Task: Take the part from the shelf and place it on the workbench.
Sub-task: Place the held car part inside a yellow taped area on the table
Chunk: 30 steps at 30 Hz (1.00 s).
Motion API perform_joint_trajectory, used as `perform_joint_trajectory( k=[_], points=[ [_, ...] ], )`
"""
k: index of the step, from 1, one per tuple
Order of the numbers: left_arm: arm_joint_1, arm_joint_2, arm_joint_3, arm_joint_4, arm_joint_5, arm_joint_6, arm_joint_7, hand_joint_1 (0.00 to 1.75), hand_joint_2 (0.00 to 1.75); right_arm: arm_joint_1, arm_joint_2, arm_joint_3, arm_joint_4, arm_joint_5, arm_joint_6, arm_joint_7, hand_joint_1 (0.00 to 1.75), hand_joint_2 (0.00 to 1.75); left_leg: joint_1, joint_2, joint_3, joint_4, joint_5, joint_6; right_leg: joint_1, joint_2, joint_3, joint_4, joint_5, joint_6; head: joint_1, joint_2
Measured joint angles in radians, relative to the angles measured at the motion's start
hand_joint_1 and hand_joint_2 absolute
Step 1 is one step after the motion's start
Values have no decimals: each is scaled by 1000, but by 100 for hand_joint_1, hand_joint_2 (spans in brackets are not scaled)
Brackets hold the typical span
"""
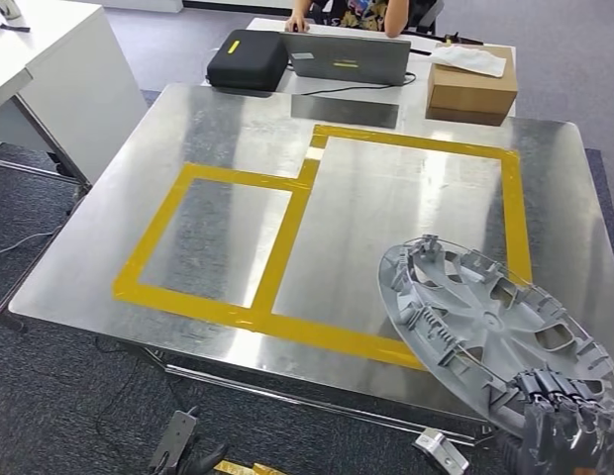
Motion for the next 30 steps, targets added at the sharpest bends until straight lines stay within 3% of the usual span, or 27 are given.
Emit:
perform_joint_trajectory(
  k=[3, 7, 11, 14, 18, 21, 25, 30],
  points=[
    [0, 0, 0, 0, 0, 0, 0, 0, 175, -1, -11, 1, 7, 0, 30, 75, 175, 175, 1, 0, 0, 0, 2, -15, 0, 0, 1, 0, 3, -1, 0, 0],
    [0, 0, 0, 0, -1, -2, 0, 0, 175, -5, -66, 4, 18, -6, 97, 184, 175, 175, -1, 1, 0, 1, 3, -17, -2, 0, 3, -1, 6, 2, 0, 0],
    [0, 0, -1, 0, -2, -4, 0, 0, 175, -15, -124, 1, 29, -57, 163, 232, 175, 175, -3, 1, 0, 2, 4, -17, -4, 0, 5, -4, 9, 5, 0, 0],
    [0, 0, -2, 0, -8, -7, 1, 0, 175, -43, -185, -22, 45, -150, 275, 258, 175, 175, -3, 2, 0, 3, 4, -17, -4, 1, 6, -7, 11, 7, 0, 0],
    [-1, -1, -7, 0, -16, -15, 6, 0, 175, -129, -290, -104, 101, -295, 453, 263, 175, 175, -4, 4, 0, 3, 4, -15, -5, 3, 8, -12, 14, 11, 0, 0],
    [-6, -2, -13, 0, -23, -22, 14, 0, 175, -217, -367, -154, 175, -332, 531, 252, 175, 175, -4, 5, 0, 3, 6, -12, -5, 3, 9, -14, 16, 13, 0, 0],
    [-14, -4, -18, 0, -31, -26, 20, 0, 175, -345, -469, -170, 313, -342, 572, 251, 175, 175, -6, 5, 0, 3, 7, -9, -7, 3, 9, -15, 19, 15, 0, 0],
    [-19, -6, -29, 0, -36, -31, 34, 0, 175, -468, -565, -159, 476, -343, 559, 261, 175, 175, -8, 5, 0, 3, 8, -7, -9, 2, 10, -16, 19, 16, 0, 0]
  ],
)
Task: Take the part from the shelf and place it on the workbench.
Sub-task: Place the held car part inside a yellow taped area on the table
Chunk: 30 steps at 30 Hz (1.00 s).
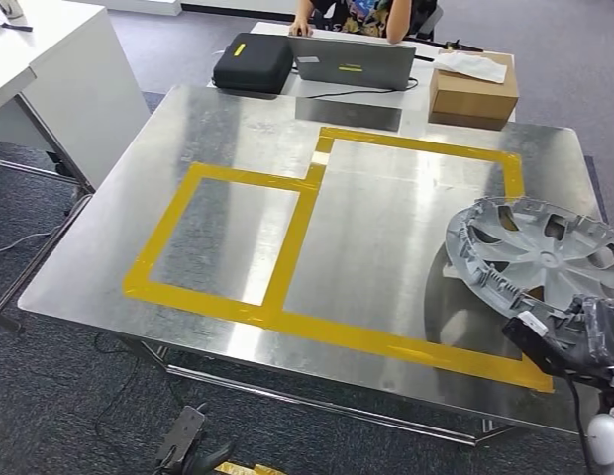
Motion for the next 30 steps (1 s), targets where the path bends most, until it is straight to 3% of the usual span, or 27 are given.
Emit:
perform_joint_trajectory(
  k=[8, 15, 24, 30],
  points=[
    [-6, -1, -15, 0, -4, -10, 5, 0, 175, -122, -44, 104, 140, 33, -33, -13, 175, 175, 0, 0, -1, 0, 0, 1, 0, 1, -1, 0, 0, 0, 0, 0],
    [-10, 0, -27, 0, -5, -24, 6, 0, 175, -216, -39, 312, 180, 59, -1, -36, 175, 175, 0, 1, -1, 0, 2, 1, 0, 2, -1, 1, 2, -1, 0, 0],
    [-12, 1, -41, 0, -11, -27, 24, 0, 175, -255, -18, 516, 183, 78, 18, -48, 175, 175, 0, 1, -1, 0, 2, 1, 0, 2, -1, 1, 2, -1, 0, 0],
    [-13, 1, -44, 0, -14, -25, 30, 0, 175, -256, -16, 545, 183, 96, 21, -20, 175, 175, 0, 1, -1, 0, 2, 1, 0, 1, -1, 1, 2, -1, 0, 0]
  ],
)
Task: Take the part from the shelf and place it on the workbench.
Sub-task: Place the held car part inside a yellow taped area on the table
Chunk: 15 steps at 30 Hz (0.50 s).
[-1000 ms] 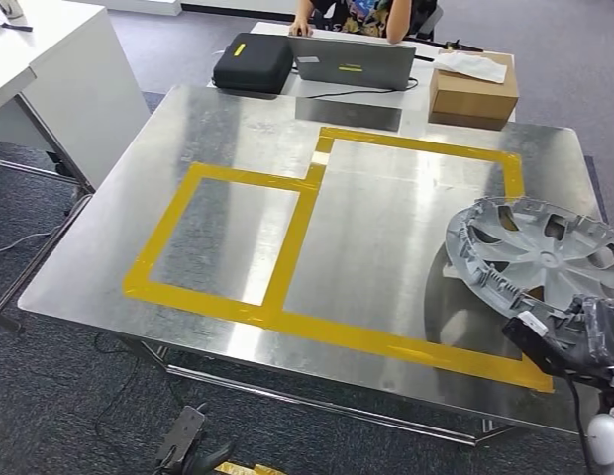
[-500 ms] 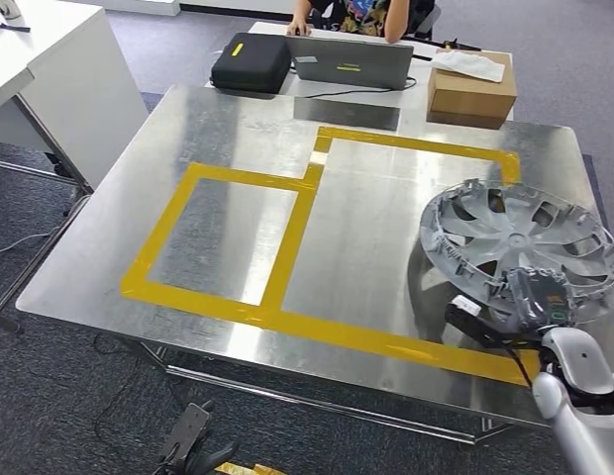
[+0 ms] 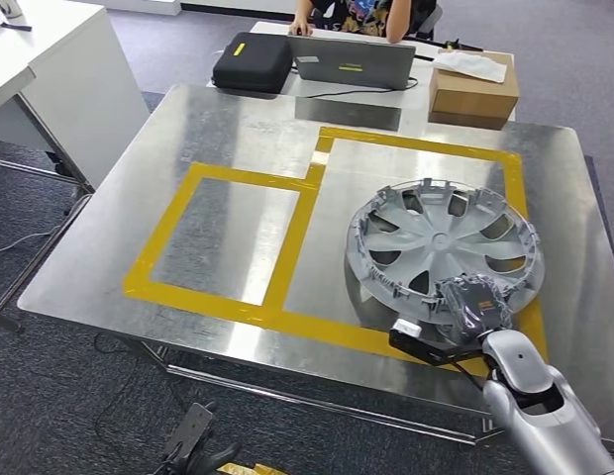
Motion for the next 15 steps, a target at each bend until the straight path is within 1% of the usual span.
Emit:
perform_joint_trajectory(
  k=[2, 6, 9, 10, 11, 13, 14, 15],
  points=[
    [0, 0, 0, 0, 0, 0, 2, 0, 175, 0, 0, 3, 0, 4, 1, 8, 175, 175, 0, 0, 0, 0, 0, 0, 0, 0, 0, 0, 0, 0, 0, 0],
    [1, 5, -7, 0, 2, 7, 9, 0, 175, 23, -26, -10, 6, 4, -12, 62, 175, 175, -1, 0, 0, 0, 0, 0, -1, 0, 0, 0, 0, 0, 0, 0],
    [1, 7, -11, 0, -1, 11, 9, 0, 175, 34, -31, -29, 7, 2, -17, 64, 175, 175, -1, 0, 0, 0, -1, 1, -1, 0, 0, -1, 0, 0, 0, 0],
    [1, 7, -13, 0, -1, 12, 8, 0, 131, 38, -31, -38, 7, 4, -19, 65, 161, 175, -1, 0, 0, 0, -1, 1, -1, -1, 0, -1, 0, 0, 0, 0],
    [1, 8, -14, 0, -1, 12, 6, 0, 87, 42, -31, -48, 7, 6, -20, 68, 137, 175, -1, 0, 0, 0, -1, 1, -1, -1, 0, -1, 0, 0, 0, 0],
    [2, 8, -15, 0, 7, 9, -1, 0, 0, 53, -32, -73, 7, 9, -23, 74, 49, 175, -1, 0, 0, 0, -1, 1, -1, -1, 0, -1, 0, 0, 0, 0],
    [2, 8, -15, 0, 11, 8, -4, 0, 0, 59, -33, -87, 7, 9, -25, 76, 19, 175, -1, 0, -1, 0, -1, 1, -1, -1, 0, -1, 0, 0, 0, 0],
    [2, 8, -15, 0, 15, 7, -6, 0, 0, 65, -33, -100, 7, 8, -28, 78, 0, 175, -1, 0, -1, 0, -1, 1, -1, -1, 0, -1, 0, 0, 0, 0]
  ],
)
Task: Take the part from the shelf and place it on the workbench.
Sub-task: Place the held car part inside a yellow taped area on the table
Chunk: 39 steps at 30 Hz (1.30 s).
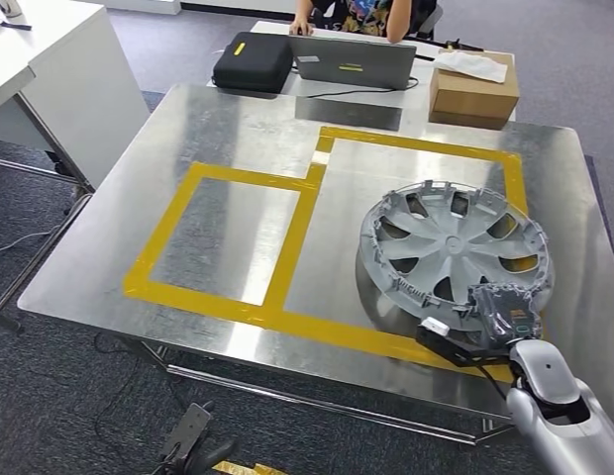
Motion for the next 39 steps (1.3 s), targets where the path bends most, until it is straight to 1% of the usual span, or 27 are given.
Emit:
perform_joint_trajectory(
  k=[7, 12, 14, 16, 19, 26, 28, 32, 36, 39],
  points=[
    [1, 0, 0, 0, 8, 2, 14, 0, 0, 31, 7, -55, 0, -41, -28, -19, 0, 175, 0, 0, -1, 0, 0, 0, -1, 0, 0, 0, 0, 0, 0, 0],
    [2, 0, 1, 0, 9, 2, 14, 0, 0, 48, 19, -72, -1, -40, -81, -21, 0, 175, 0, 0, -1, 0, 0, 0, 0, 0, 0, 0, 0, 0, 0, 0],
    [2, -1, 1, 0, 11, 2, 13, 0, 0, 57, 27, -81, -4, -65, -104, -37, 0, 175, 0, 0, -1, 0, 0, 0, 0, 0, -1, 0, 0, 0, 0, 0],
    [3, -2, 1, 0, 14, 3, 9, 0, 0, 64, 39, -92, -12, -134, -114, -69, 0, 175, 0, 0, -1, 0, 0, 0, 0, 0, -1, 0, 0, 0, 0, 0],
    [5, -4, 1, 0, 17, 5, -2, 0, 0, 72, 59, -111, -34, -278, -109, -118, 0, 175, 0, 0, -1, 0, 0, 0, 0, 0, -1, 0, 0, 0, 0, 0],
    [12, -6, 1, 0, 27, 5, -15, 0, 0, 92, 91, -133, -117, -534, -55, -182, 0, 175, 0, 0, -1, 0, 0, 0, 0, 0, -1, 0, 0, 0, 0, 0],
    [14, -6, 1, 0, 28, 5, -20, 0, 0, 97, 98, -134, -142, -574, -42, -193, 0, 175, 0, 0, -1, 0, 0, 0, 0, 0, -1, 0, 0, 0, 0, 0],
    [15, -6, 1, 0, 30, 5, -21, 0, 0, 100, 107, -135, -173, -602, -28, -198, 0, 175, 0, 0, -1, 0, 0, 0, 0, 0, -1, 0, 0, 0, 0, 0],
    [16, -6, 1, 0, 35, 4, -23, 0, 0, 120, 117, -134, -209, -703, 19, -213, 0, 175, 0, 0, -1, 0, 0, 0, 0, 0, -1, 0, 0, 0, 0, 0],
    [17, -6, 1, 0, 36, 3, -27, 0, 0, 149, 128, -130, -250, -752, 33, -228, 0, 175, 0, 0, -1, 0, 0, 0, 0, 0, -1, 0, 0, 0, 0, 0]
  ],
)
